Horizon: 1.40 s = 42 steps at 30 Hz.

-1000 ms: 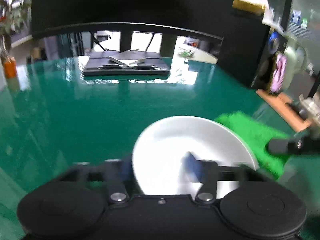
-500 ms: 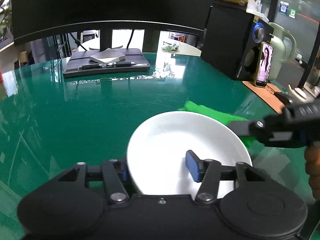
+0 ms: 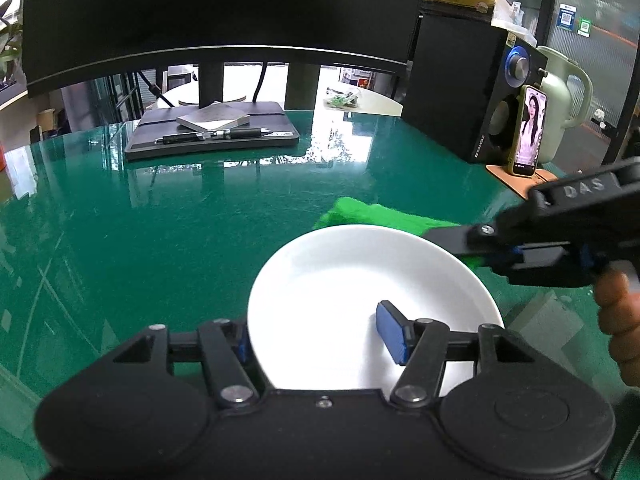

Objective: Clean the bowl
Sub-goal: 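Grasp the bowl rim with the left tool while the right tool wipes it with the cloth, then hold the bowl with the left tool while the right tool wipes the cloth across its rim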

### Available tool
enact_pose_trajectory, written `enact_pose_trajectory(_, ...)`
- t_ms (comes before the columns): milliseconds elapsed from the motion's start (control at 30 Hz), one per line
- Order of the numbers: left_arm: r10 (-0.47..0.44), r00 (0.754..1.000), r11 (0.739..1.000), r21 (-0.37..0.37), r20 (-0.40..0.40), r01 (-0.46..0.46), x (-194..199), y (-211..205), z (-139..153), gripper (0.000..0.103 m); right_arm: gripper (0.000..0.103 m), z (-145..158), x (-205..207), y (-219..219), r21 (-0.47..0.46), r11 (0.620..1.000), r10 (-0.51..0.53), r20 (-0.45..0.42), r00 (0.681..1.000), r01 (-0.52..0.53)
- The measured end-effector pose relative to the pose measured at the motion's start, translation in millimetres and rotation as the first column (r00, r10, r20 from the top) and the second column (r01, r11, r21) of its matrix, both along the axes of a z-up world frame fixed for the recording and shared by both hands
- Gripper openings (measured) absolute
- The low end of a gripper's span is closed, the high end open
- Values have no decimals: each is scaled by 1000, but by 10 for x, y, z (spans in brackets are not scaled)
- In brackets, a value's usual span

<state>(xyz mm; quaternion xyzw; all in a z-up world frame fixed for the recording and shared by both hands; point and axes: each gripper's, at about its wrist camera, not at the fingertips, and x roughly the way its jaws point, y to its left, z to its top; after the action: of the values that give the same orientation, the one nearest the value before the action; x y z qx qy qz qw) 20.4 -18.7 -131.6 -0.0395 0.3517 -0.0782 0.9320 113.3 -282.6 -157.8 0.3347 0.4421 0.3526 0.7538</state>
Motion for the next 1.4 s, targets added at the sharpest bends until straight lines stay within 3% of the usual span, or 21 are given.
enact_pose_trajectory(200,-11,1000,1000,0,3,11,8,1,-5,58,6,7,-207,-217,26,1000,9,-21,1000,-9)
enact_pose_trajectory(500,-4,1000,1000,-2,7,4,-1,-8,-8,58,7,-2,18,0,1,1000,-12,-12,1000,12)
enact_pose_trajectory(767,-21,1000,1000,-2,10,21,13,-11,-12,58,7,-28,-271,-246,24,1000,7,-31,999,-7)
enact_pose_trajectory(1100,-19,1000,1000,3,8,19,2,-37,-11,61,7,-35,53,-1,29,999,-15,-45,999,16)
enact_pose_trajectory(1400,-37,999,999,8,6,37,28,-64,-10,62,7,-33,-184,-298,68,997,-21,-70,997,26)
